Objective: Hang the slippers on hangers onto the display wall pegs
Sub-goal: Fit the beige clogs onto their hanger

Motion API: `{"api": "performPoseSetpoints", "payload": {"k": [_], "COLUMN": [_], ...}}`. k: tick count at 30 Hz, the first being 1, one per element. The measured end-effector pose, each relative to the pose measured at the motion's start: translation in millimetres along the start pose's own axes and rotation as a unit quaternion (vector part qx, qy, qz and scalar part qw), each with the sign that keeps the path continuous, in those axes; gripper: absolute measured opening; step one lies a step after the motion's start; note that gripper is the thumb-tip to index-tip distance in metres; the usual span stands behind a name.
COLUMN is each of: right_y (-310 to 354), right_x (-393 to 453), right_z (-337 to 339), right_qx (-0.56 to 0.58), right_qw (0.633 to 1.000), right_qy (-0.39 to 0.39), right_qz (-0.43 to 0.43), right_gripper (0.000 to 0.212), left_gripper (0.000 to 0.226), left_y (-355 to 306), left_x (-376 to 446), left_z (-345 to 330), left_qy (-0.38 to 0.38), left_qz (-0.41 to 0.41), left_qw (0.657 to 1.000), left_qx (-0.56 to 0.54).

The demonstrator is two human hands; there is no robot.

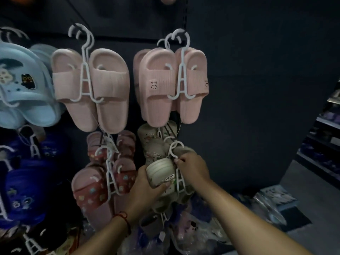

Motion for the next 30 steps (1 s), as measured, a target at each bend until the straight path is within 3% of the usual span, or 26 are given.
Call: {"api": "performPoseSetpoints", "payload": {"k": [2, 8, 13, 18, 24, 28, 30], "right_y": [0, -3, -8, -6, 2, 3, 1], "right_x": [9, 35, 49, 56, 57, 45, 39], "right_z": [-3, -16, -31, -41, -55, -58, -58], "right_qx": [-0.027, -0.044, -0.035, -0.038, -0.006, 0.071, 0.129], "right_qw": [1.0, 0.999, 0.999, 0.998, 0.994, 0.995, 0.991], "right_qy": [0.003, 0.017, 0.035, 0.052, 0.108, 0.065, 0.042], "right_qz": [0.002, 0.007, 0.002, 0.004, -0.002, 0.001, 0.008], "right_gripper": [0.03, 0.024, 0.024, 0.029, 0.033, 0.021, 0.025], "left_gripper": [0.078, 0.09, 0.089, 0.074, 0.104, 0.095, 0.092], "left_y": [7, 18, 21, 23, 34, 34, 37], "left_x": [10, 30, 42, 51, 60, 64, 65], "left_z": [-4, -15, -22, -17, -4, -2, -2], "left_qy": [-0.005, -0.013, -0.003, -0.01, -0.013, -0.011, -0.012], "left_qz": [0.006, -0.007, -0.012, -0.013, 0.009, -0.003, -0.001], "left_qw": [1.0, 0.999, 0.999, 0.999, 1.0, 1.0, 1.0], "left_qx": [-0.012, -0.031, -0.046, -0.051, 0.0, 0.018, 0.019]}}
Point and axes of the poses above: each hand's wrist, its own x-axis towards the middle knuckle, its own z-axis out of the back of the hand, y = z × x, the point moved 10 cm from there along x, towards the middle knuckle, and after that the axes turned 11 degrees about -x, right-handed, at the moved point
